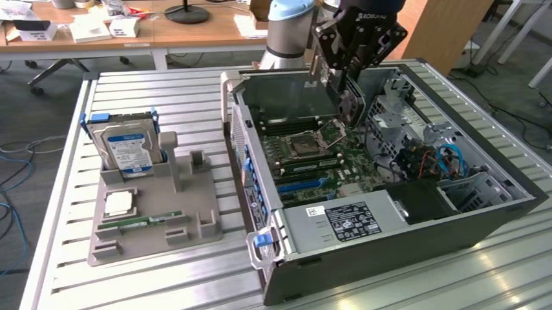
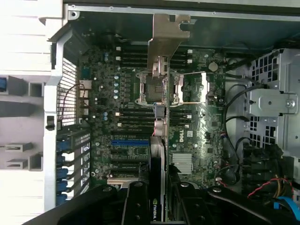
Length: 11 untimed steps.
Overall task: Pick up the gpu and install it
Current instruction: 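Pick up the gpu and move the gpu toward the slot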
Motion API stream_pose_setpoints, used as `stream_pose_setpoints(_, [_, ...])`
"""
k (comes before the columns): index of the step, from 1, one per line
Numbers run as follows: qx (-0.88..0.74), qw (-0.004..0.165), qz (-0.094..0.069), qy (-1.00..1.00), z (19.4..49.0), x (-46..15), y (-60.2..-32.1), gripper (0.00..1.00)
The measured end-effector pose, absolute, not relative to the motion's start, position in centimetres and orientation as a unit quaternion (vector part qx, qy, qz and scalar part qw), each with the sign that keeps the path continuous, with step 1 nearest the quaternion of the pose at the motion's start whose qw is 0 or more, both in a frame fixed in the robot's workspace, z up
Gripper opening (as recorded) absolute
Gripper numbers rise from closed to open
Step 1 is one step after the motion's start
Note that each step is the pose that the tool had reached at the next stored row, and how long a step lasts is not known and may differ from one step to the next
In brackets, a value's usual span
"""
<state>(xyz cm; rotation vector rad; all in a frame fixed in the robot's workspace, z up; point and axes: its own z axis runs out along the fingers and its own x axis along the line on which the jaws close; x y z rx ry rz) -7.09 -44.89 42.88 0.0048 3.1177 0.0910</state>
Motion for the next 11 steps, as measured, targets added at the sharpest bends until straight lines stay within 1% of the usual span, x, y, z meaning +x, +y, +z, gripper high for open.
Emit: stream_pose_setpoints(11, [0.002, 0.011, 0.029, 1.0, 42.9, -2.8, -44.9, 0.26])
